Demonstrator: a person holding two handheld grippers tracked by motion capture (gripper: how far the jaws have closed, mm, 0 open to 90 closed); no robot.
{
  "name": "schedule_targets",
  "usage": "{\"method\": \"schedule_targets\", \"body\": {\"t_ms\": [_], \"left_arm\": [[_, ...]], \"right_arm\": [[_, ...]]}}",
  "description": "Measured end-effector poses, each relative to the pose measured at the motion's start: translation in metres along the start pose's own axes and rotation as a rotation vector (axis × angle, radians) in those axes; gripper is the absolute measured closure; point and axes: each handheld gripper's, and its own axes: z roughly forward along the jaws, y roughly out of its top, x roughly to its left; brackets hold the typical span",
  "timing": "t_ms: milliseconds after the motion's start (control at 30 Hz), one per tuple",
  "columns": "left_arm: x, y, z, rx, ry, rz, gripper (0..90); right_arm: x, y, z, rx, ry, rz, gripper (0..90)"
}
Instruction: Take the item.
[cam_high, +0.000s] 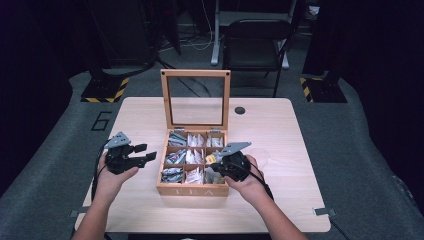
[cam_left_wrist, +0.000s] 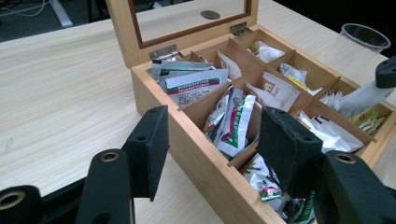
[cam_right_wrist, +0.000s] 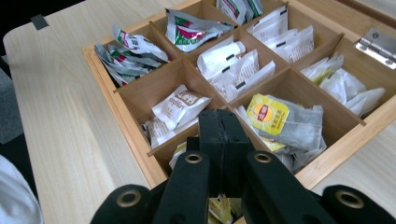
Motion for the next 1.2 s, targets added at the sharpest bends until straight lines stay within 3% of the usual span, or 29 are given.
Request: {"method": "schedule_targets", "body": {"t_ms": [433,800,1200], "left_arm": [[0.002,0.0,-0.003,-0.009,0.006,-0.005,43.3],[0.002,-0.001,-0.003,-0.003,0.008,-0.003,43.0],[0.003,-0.001,-0.004,-0.001,0.011,-0.003,43.0]], "right_arm": [[-0.004,0.025,-0.011,0.038,-0.002,-0.045,89.9],[-0.009,0.03,-0.016,0.037,0.016,-0.032,89.8],[-0.023,0.034,-0.033,0.022,-0.013,-0.009,89.8]]}}
